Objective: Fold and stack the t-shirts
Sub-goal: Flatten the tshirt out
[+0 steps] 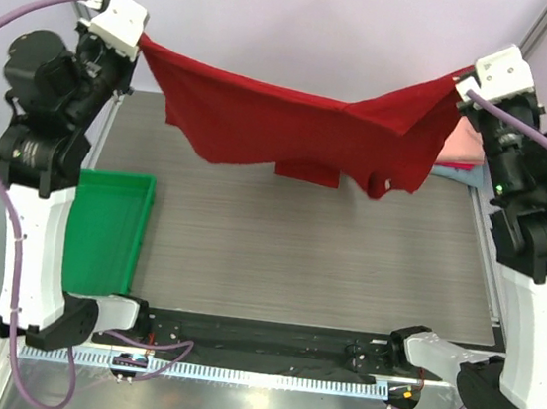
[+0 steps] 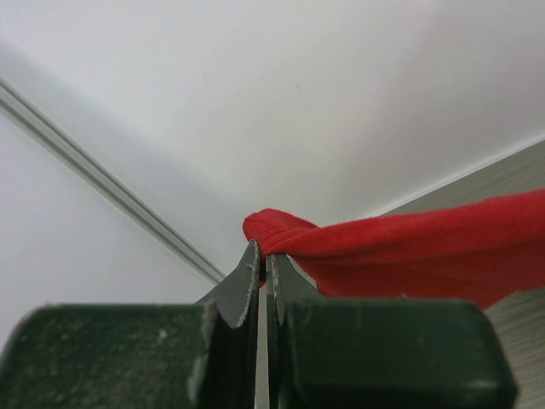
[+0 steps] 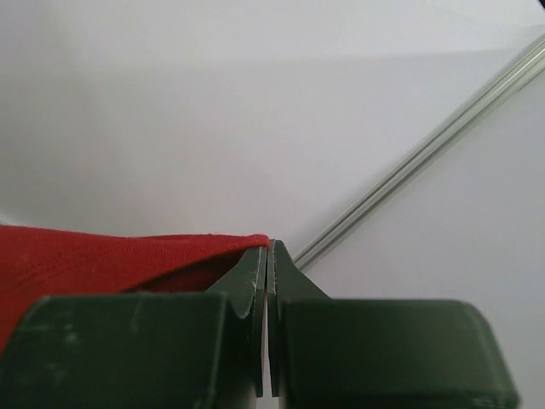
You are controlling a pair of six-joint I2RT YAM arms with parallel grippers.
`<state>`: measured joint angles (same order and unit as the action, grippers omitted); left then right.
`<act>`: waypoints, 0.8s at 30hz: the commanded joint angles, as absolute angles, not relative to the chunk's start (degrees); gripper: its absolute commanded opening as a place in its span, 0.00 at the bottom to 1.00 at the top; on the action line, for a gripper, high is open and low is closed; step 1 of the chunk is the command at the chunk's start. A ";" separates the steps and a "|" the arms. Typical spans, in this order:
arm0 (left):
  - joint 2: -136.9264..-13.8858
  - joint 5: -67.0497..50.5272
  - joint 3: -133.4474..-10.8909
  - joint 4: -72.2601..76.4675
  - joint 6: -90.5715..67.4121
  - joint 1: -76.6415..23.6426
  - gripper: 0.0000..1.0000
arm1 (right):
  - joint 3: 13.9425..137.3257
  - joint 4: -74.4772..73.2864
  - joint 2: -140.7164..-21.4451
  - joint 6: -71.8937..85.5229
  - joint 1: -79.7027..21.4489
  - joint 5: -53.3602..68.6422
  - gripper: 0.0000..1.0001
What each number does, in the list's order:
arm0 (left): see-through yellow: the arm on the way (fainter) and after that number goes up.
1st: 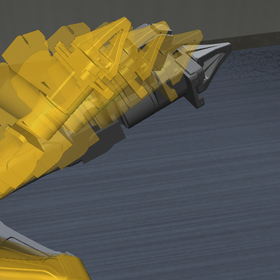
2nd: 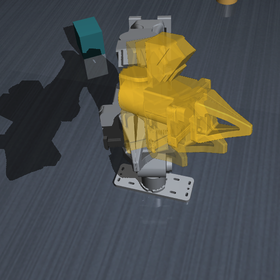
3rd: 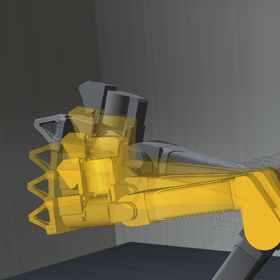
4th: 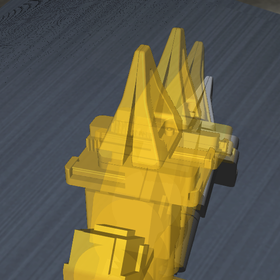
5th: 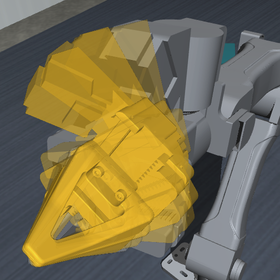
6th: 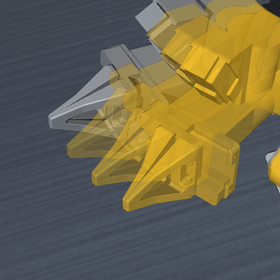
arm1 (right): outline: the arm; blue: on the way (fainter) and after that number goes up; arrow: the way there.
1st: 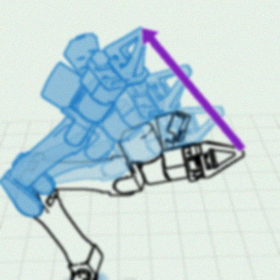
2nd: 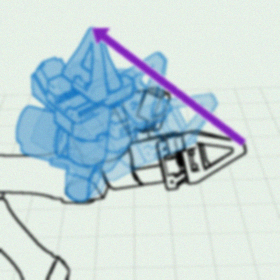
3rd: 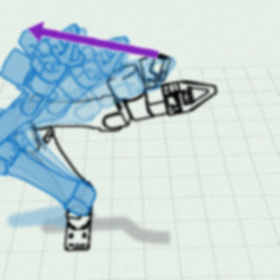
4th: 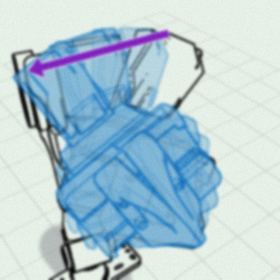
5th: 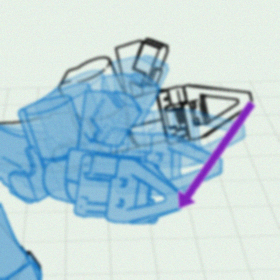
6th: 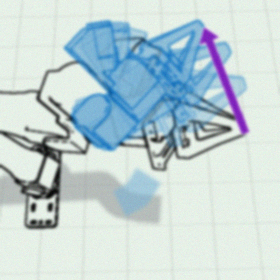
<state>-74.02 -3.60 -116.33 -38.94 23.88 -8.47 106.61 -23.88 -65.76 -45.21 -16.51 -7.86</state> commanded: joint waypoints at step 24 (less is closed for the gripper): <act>-64.95 -9.76 -109.45 -35.86 23.98 -1.41 0.00 | 109.21 -21.46 -62.22 -48.25 -13.10 1.41 0.01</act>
